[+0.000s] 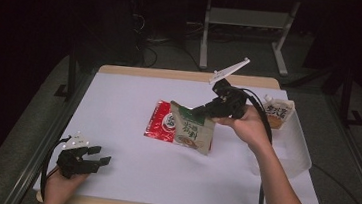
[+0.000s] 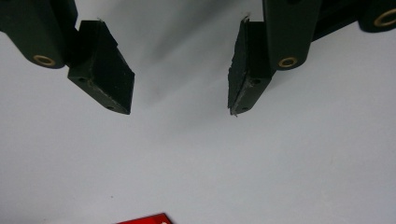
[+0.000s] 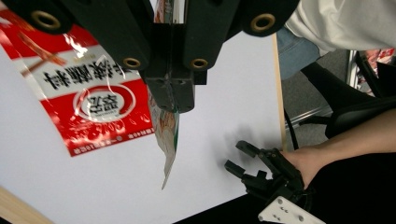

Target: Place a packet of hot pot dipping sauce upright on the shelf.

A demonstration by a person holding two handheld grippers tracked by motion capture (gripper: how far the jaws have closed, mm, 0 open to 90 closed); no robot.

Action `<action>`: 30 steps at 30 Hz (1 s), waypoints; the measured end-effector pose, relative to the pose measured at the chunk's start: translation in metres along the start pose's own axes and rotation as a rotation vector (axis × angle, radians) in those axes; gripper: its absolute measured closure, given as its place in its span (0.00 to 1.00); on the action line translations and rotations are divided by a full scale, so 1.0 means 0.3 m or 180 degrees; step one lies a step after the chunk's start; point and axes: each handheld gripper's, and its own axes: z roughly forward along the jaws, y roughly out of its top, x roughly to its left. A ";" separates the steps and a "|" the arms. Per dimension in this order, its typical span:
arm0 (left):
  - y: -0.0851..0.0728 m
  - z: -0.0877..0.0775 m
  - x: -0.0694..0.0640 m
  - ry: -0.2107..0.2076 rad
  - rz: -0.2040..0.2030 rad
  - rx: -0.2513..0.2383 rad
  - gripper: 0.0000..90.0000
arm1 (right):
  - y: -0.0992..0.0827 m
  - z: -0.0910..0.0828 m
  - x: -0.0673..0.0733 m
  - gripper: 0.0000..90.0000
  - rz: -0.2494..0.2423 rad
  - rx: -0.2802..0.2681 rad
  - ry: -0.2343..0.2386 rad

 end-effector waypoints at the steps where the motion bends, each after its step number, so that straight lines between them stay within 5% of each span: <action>1: 0.000 0.000 0.001 0.0003 0.0005 0.0005 0.45 | -0.006 -0.011 -0.004 1.00 -0.0011 0.0001 -0.0022; 30: -0.007 -0.005 0.008 0.0021 -0.0024 0.0037 0.45 | -0.136 -0.266 -0.035 1.00 0.0186 -0.0106 -0.0238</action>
